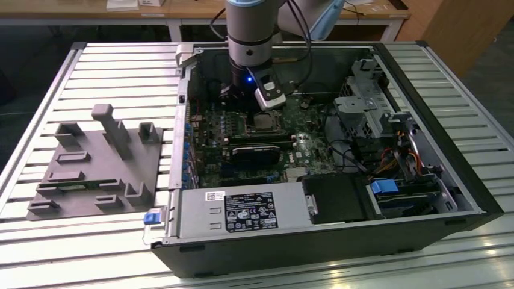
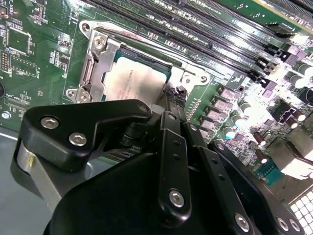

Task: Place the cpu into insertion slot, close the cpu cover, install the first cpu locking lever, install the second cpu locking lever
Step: 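Close the cpu cover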

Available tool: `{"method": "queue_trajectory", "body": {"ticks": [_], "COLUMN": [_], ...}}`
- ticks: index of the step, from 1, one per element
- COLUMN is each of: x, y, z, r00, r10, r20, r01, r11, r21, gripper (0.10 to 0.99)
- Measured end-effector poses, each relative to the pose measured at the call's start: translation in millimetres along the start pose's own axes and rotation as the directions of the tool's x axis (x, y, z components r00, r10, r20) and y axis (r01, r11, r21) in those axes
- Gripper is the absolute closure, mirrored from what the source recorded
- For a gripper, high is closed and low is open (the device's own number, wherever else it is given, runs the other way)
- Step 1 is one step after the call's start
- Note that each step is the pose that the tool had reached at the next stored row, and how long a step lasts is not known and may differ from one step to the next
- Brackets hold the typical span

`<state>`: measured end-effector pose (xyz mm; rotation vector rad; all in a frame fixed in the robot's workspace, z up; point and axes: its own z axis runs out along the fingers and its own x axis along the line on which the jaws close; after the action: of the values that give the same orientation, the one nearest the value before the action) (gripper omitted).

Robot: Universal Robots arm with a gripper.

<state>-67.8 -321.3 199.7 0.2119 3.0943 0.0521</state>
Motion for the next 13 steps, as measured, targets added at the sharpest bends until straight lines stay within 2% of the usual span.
{"method": "queue_trajectory", "body": {"ticks": [13], "x": [0.3], "y": [-0.1], "z": [1.9], "r00": [1.0], "r10": [0.0], "r20": [0.0001], "r01": [0.0], "r11": [1.0], "r21": [0.0], "gripper": [0.984]}}
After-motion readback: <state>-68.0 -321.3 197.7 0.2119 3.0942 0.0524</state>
